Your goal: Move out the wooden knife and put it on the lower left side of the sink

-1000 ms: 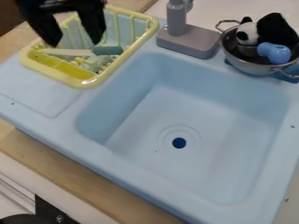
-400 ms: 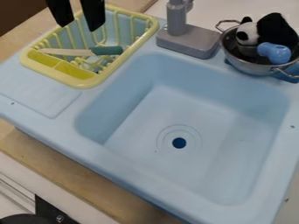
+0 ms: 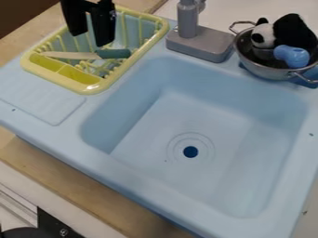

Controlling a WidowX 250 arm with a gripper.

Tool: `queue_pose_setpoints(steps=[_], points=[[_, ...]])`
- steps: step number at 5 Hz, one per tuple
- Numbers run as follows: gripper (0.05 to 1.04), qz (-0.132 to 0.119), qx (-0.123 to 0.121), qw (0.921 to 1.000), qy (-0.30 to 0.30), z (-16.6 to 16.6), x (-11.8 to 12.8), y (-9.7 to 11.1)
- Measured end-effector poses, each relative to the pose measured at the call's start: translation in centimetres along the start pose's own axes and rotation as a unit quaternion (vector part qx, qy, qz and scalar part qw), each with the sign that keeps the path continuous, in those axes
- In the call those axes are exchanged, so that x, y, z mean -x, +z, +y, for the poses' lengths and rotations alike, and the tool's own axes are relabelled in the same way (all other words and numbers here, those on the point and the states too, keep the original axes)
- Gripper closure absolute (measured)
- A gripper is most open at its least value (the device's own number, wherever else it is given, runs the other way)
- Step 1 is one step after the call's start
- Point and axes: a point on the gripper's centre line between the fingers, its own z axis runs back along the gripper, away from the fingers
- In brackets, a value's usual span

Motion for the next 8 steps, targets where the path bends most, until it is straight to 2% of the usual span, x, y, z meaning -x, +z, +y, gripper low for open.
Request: queue_pose_setpoints(steps=[2, 4, 5, 6, 7, 8], points=[[0.085, -0.003, -0.046, 0.9974, -0.056, -0.2, -1.2, -0.3], [0.085, -0.013, -0.081, 0.9931, -0.084, 0.4, -2.0, -2.0], [0.085, -0.011, -0.084, 0.9915, -0.099, 0.4, -1.9, -2.7], [0.085, 0.001, -0.081, 0.9903, -0.113, 0.5, -1.7, -4.0], [0.085, 0.001, -0.071, 0.9907, -0.116, 0.9, -1.6, -4.8], [0.117, 0.012, -0.074, 0.9901, -0.119, 1.1, -1.5, -5.4]])
